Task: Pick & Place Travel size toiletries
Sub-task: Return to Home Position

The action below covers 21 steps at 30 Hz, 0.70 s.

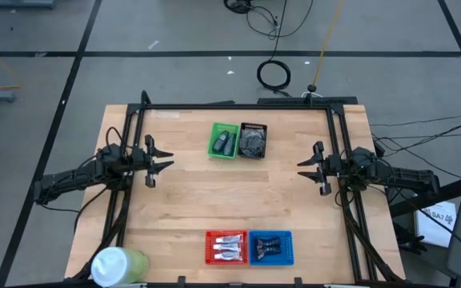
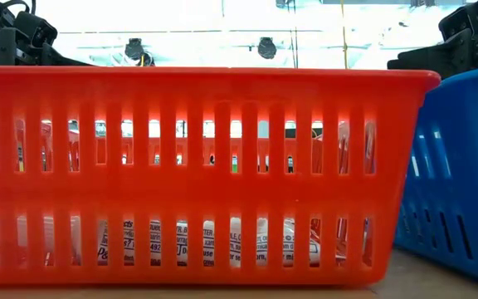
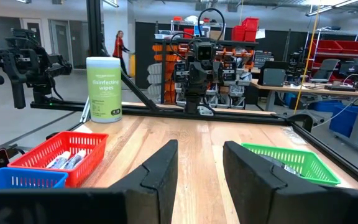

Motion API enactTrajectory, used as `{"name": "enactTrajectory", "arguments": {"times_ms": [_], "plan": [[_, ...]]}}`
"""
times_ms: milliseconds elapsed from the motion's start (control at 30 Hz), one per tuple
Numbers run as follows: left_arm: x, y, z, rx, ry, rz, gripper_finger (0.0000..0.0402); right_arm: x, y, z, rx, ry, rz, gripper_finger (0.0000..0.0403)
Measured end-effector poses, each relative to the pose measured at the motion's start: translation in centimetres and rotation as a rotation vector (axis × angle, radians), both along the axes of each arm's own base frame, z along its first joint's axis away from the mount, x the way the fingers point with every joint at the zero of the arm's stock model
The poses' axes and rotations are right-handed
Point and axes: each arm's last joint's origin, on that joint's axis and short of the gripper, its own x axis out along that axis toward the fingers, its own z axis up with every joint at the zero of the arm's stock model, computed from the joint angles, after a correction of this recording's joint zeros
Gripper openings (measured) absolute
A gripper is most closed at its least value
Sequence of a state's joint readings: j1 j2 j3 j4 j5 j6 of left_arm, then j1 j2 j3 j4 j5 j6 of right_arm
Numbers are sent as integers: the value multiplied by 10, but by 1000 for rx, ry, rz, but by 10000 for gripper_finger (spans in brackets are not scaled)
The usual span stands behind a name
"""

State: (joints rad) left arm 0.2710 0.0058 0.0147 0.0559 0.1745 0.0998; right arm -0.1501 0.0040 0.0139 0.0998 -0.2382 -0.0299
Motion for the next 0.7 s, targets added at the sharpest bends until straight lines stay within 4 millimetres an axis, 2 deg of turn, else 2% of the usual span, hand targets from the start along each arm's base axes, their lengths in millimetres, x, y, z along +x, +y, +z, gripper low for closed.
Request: {"name": "enactTrajectory", "arguments": {"times_ms": [700], "plan": [[0, 0, 0, 0, 0, 0, 115, 0, 0, 0, 0, 0, 0, 119]]}}
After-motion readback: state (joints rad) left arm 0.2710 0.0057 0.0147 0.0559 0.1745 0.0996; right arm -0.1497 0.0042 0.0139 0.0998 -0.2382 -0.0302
